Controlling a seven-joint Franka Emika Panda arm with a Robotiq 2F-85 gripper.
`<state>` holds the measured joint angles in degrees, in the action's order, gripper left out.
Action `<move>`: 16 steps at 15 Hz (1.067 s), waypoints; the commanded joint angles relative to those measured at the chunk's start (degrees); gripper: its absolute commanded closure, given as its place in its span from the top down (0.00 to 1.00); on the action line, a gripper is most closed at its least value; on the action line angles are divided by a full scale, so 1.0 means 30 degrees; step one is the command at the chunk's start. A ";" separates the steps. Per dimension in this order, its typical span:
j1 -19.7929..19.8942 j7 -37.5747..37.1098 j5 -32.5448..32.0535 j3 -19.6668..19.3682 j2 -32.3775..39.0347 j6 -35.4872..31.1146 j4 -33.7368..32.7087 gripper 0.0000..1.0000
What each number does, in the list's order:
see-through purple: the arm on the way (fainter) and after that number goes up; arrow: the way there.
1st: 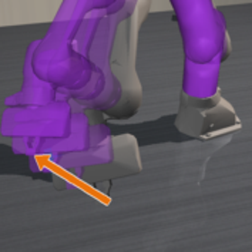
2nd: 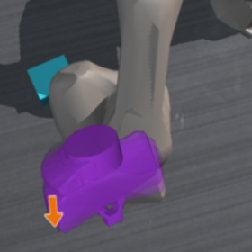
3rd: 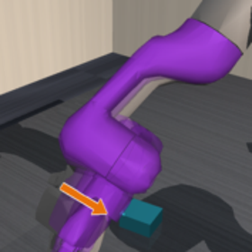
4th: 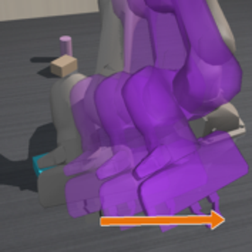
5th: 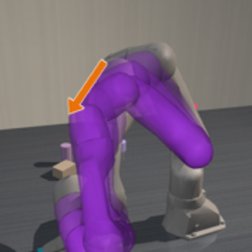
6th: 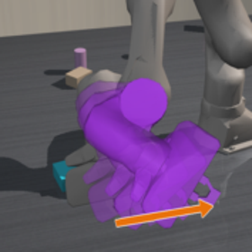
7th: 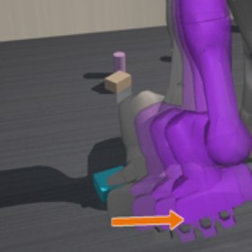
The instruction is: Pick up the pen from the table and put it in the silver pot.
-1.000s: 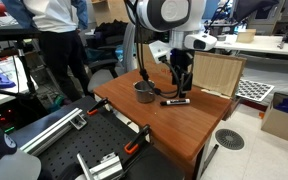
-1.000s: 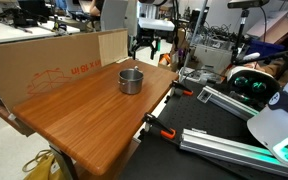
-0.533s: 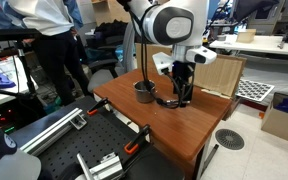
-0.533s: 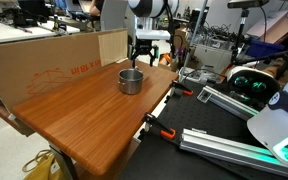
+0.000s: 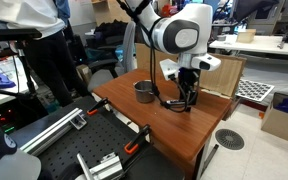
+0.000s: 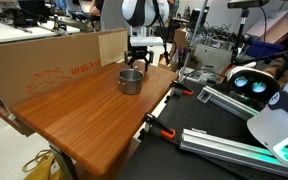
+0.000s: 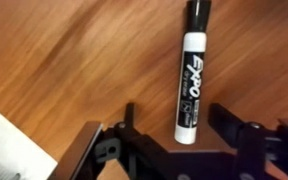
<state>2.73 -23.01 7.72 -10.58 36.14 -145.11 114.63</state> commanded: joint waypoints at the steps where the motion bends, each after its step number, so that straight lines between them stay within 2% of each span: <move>1: -0.0441 -0.0595 -0.0557 -0.0469 0.0615 0.0424 -0.0902 0.49; 7: -0.0375 -0.0668 -0.1116 -0.0578 0.0567 0.0962 -0.1150 0.05; 8: -0.0352 -0.0638 -0.1117 -0.0553 0.0527 0.1039 -0.1180 0.02; 9: -0.0335 -0.0616 -0.1093 -0.0534 0.0468 0.1029 -0.1142 0.06; 12: 0.0027 -0.0065 -0.0766 -0.0194 0.0216 0.1170 -0.1050 0.06; 16: 0.0188 0.0872 -0.0787 -0.0069 -0.1012 0.0411 0.0061 0.06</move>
<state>2.57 -22.73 5.26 -11.44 36.07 -142.79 112.43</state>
